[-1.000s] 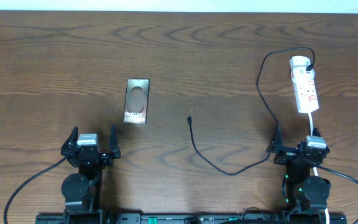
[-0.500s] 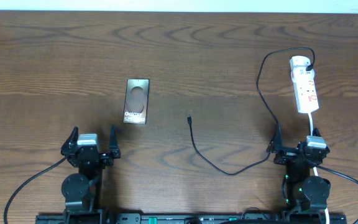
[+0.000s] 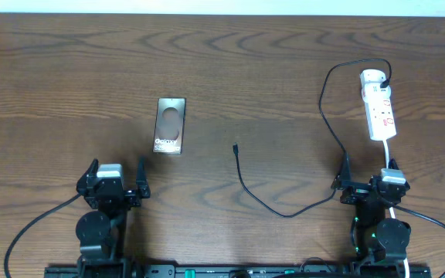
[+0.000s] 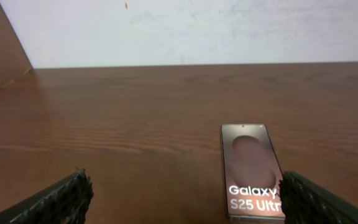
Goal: Plug charger to phone and switch on socket
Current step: 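Move the left gripper forward over the phone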
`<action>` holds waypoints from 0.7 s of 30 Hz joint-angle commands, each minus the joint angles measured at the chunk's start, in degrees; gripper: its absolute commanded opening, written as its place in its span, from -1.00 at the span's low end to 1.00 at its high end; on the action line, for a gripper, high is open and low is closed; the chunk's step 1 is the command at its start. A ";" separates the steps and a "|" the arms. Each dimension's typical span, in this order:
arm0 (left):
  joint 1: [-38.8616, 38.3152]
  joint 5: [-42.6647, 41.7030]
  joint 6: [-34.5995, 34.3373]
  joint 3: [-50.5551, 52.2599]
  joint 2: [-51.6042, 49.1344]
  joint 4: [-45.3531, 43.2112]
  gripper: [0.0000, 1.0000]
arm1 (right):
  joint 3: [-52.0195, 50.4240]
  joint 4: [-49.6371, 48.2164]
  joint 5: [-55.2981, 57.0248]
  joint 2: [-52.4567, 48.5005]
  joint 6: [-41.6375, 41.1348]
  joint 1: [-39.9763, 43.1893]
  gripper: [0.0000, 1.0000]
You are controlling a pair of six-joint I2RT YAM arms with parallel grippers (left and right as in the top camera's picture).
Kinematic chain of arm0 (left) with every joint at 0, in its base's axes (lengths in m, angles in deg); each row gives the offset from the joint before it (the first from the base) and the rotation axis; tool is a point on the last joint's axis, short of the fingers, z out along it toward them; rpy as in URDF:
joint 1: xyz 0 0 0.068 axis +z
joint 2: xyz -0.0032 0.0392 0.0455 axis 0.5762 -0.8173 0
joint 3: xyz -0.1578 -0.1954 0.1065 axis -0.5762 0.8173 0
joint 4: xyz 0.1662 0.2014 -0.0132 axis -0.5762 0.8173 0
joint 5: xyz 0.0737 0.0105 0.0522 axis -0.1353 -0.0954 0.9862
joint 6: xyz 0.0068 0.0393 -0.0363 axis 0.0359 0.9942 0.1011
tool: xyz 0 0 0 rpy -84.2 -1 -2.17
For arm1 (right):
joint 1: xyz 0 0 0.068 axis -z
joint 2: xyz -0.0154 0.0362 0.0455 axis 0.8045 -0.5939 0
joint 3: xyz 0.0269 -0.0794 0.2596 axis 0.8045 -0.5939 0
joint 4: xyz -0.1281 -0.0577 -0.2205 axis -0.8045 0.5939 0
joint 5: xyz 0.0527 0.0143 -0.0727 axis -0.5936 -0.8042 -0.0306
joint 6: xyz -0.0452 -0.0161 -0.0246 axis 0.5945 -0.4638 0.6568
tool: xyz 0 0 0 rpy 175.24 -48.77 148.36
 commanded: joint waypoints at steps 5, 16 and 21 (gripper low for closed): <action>0.26 -3.74 0.72 -10.05 -9.53 -0.22 0.87 | -0.09 0.20 0.22 0.31 0.85 -0.50 0.98; 0.26 -5.51 0.72 -36.76 -36.13 13.79 0.86 | -0.09 0.20 0.22 0.31 0.85 -0.50 0.99; 0.26 -5.49 0.70 -51.60 -49.37 25.03 0.86 | -0.09 0.20 0.22 0.31 0.85 -0.50 0.98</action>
